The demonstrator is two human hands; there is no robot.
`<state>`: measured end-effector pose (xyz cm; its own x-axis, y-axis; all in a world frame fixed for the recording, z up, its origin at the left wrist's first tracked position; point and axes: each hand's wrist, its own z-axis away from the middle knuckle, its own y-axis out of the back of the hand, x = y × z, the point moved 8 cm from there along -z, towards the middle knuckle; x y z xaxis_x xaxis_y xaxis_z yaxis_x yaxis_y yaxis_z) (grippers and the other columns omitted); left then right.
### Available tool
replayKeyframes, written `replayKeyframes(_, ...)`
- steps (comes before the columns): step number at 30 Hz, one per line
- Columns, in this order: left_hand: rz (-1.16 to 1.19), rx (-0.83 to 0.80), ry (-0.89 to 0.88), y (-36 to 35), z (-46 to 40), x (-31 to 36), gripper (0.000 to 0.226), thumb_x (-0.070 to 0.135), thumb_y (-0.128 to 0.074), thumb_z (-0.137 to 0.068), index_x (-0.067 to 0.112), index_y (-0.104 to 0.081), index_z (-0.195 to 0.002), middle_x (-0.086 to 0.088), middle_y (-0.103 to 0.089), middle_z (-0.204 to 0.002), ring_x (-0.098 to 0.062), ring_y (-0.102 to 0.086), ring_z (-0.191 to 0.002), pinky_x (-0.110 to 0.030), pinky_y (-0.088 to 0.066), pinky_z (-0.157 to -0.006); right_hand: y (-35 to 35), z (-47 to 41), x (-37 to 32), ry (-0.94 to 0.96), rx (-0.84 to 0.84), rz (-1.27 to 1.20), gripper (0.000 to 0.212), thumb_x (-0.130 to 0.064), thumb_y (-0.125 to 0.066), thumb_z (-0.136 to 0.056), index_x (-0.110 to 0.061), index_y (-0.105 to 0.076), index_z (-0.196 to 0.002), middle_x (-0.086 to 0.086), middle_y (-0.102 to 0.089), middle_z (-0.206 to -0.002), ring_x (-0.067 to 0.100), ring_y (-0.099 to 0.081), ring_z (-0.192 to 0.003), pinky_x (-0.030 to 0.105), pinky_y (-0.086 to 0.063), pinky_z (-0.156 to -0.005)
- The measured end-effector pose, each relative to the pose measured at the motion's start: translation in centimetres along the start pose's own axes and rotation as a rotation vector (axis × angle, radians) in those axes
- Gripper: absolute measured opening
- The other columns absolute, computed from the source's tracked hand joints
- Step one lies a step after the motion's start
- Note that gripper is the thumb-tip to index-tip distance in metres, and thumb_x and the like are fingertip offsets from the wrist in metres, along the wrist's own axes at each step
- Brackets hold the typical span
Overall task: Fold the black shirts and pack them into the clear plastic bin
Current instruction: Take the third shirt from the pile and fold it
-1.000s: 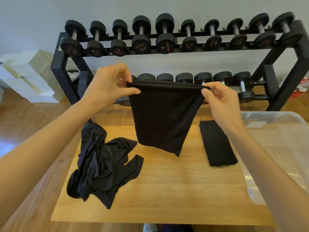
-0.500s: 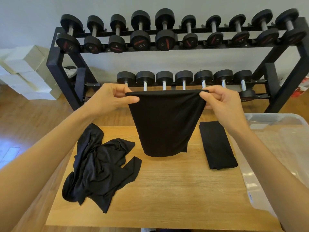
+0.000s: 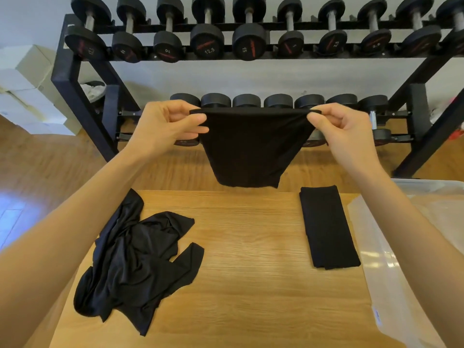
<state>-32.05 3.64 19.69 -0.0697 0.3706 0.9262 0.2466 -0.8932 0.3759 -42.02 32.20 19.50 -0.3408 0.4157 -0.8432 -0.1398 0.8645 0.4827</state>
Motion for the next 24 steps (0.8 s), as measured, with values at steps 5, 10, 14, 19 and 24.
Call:
replayKeyframes(5, -0.032, 0.002, -0.043, -0.9, 1.1, -2.2, 0.018, 0.015, -0.067, -0.089, 0.011, -0.070, -0.106, 0.000, -0.075, -0.096, -0.012, -0.073, -0.091, -0.022, -0.058, -0.077, -0.6, 1.5, 1.5, 0.004, -0.060, 0.000, 0.014, -0.019, -0.058, -0.095, -0.025, -0.063, -0.107, -0.021, -0.064, -0.092, -0.017, -0.059, -0.088, 0.000, -0.041, -0.076)
replayKeyframes(10, -0.127, -0.035, 0.045, -3.5, 5.5, -8.1, 0.016, 0.017, -0.072, -0.084, 0.014, -0.074, -0.100, 0.004, -0.075, -0.092, -0.006, -0.070, -0.086, -0.019, -0.053, -0.081, -2.8, 6.1, 5.1, -0.035, -0.212, 0.029, 0.015, -0.012, -0.058, -0.095, -0.021, -0.066, -0.104, -0.015, -0.068, -0.095, -0.010, -0.061, -0.091, 0.002, -0.042, -0.080)
replayKeyframes(14, -0.109, -0.115, 0.175, -6.3, 11.0, -13.9, 0.011, 0.017, -0.074, -0.084, 0.020, -0.075, -0.094, 0.007, -0.075, -0.089, -0.004, -0.070, -0.086, -0.018, -0.051, -0.081, -5.0, 11.8, 8.7, -0.132, -0.331, 0.046, 0.016, -0.014, -0.059, -0.095, -0.027, -0.068, -0.100, -0.015, -0.070, -0.093, -0.005, -0.064, -0.092, 0.006, -0.043, -0.082)
replayKeyframes(19, -0.256, -0.184, 0.154, -8.4, 16.4, -17.7, 0.021, 0.020, -0.074, -0.083, 0.022, -0.075, -0.104, 0.011, -0.074, -0.098, 0.003, -0.068, -0.090, -0.016, -0.052, -0.089, -7.0, 18.0, 12.9, -0.227, -0.404, 0.133, 0.016, -0.018, -0.062, -0.093, -0.023, -0.069, -0.107, -0.022, -0.066, -0.094, -0.014, -0.059, -0.088, 0.007, -0.042, -0.078)
replayKeyframes(24, -0.576, -0.225, 0.031, -10.2, 20.3, -19.7, 0.023, 0.025, -0.070, -0.088, 0.026, -0.074, -0.111, 0.014, -0.069, -0.117, -0.003, -0.062, -0.112, -0.026, -0.050, -0.095, -8.5, 23.1, 15.2, -0.202, -0.486, 0.250, 0.021, -0.018, -0.059, -0.095, -0.020, -0.069, -0.114, -0.007, -0.068, -0.114, 0.002, -0.059, -0.110, 0.020, -0.043, -0.097)
